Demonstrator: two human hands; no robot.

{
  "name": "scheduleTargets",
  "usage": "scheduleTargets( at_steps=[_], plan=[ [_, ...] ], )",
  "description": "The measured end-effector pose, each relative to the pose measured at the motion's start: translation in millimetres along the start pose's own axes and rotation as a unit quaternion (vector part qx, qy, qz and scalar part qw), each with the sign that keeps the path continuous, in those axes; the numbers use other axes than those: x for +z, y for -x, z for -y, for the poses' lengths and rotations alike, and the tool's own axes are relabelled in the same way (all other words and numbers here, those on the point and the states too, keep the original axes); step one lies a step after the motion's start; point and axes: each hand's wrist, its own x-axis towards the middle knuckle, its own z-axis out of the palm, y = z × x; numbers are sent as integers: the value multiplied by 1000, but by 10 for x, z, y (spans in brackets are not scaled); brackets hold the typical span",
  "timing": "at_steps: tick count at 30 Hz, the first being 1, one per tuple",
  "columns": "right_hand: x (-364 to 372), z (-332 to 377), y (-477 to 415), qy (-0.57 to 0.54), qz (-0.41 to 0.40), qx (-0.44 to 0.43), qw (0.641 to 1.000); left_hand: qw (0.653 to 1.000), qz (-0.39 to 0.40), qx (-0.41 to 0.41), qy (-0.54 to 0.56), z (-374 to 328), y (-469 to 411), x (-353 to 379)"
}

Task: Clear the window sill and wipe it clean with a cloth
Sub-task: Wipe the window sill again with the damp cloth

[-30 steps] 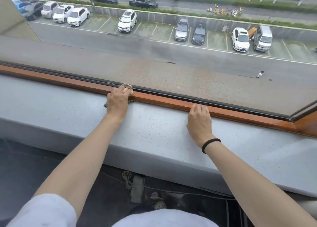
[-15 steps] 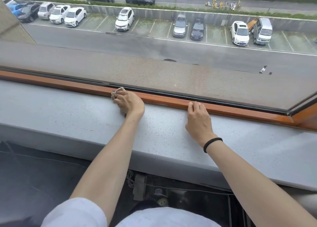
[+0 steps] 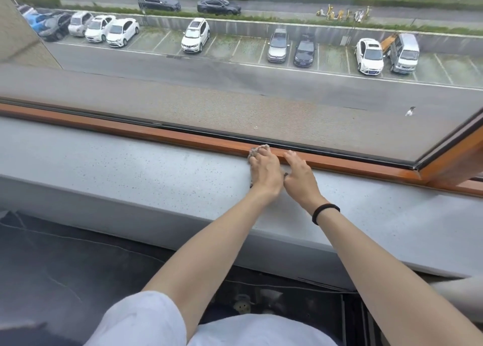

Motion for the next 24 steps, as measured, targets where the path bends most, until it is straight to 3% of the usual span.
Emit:
scheduleTargets(
  at_steps=[2,4,6,8,10,12,14,16,20,22,24],
  plan=[
    [-16,-51,102,-19,-17,5,1000,997,14,68,34,7,51,-19],
    [-37,-78,197,-37,-49,14,998,979,69,187,48,103,166,-65],
    [-36,-77,279,-36,-82,22,996,947,86,309,-10,364,307,-97],
    [-5,-43,356,-12,-87,5,996,929,53,356,-86,764,405,-191],
    [35,11,432,8,-59,-26,998,942,-7,313,-118,1285,405,-345],
    [88,80,507,20,-20,-60,998,983,-42,142,-107,1771,347,-504],
    [174,144,581,36,3,-94,995,997,-41,-14,-58,1906,340,-590],
    [276,194,607,50,15,-122,991,999,-51,-5,-15,1675,475,-448],
    [416,238,580,86,49,-133,986,985,12,172,34,1335,913,-135],
    [432,218,561,103,52,-138,984,985,27,158,59,1580,826,-257],
    [413,185,551,113,58,-142,982,994,1,76,81,1919,652,-445]
  ],
)
